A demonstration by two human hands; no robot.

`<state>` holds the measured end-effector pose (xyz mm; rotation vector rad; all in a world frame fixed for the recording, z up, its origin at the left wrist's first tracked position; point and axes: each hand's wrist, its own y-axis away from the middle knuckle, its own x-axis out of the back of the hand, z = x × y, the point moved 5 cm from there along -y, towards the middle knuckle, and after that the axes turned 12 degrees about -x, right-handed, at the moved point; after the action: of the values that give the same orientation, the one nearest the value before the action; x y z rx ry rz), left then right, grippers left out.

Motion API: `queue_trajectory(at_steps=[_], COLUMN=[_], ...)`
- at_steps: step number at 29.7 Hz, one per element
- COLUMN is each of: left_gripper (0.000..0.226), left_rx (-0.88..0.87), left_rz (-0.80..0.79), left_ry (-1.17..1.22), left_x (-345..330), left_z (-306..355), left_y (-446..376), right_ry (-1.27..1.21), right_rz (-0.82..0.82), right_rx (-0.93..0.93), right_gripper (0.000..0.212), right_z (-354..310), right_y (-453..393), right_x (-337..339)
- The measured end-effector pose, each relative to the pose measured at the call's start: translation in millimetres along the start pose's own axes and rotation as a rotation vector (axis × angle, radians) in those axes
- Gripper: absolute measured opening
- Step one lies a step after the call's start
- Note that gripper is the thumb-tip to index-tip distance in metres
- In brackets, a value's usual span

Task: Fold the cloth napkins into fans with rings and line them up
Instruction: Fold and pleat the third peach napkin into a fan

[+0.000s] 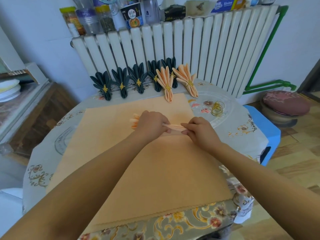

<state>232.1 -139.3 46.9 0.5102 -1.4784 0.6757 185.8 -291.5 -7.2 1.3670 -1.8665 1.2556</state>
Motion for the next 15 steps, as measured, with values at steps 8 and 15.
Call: queue_trajectory(at_steps=[8,15], left_gripper=[0.026,0.03], left_rx=[0.085,0.104], left_rz=[-0.032,0.004], left_ry=[-0.115,-0.073], left_x=[-6,-20], left_z=[6,0], left_y=[-47,-73], right_ry=[-0.043,0.047], right_rz=[0.211,0.236], right_rx=[-0.652,-0.881], right_gripper=[0.049,0.07], right_z=[75,117], right_y=[-10,-31], right_x=[32,28])
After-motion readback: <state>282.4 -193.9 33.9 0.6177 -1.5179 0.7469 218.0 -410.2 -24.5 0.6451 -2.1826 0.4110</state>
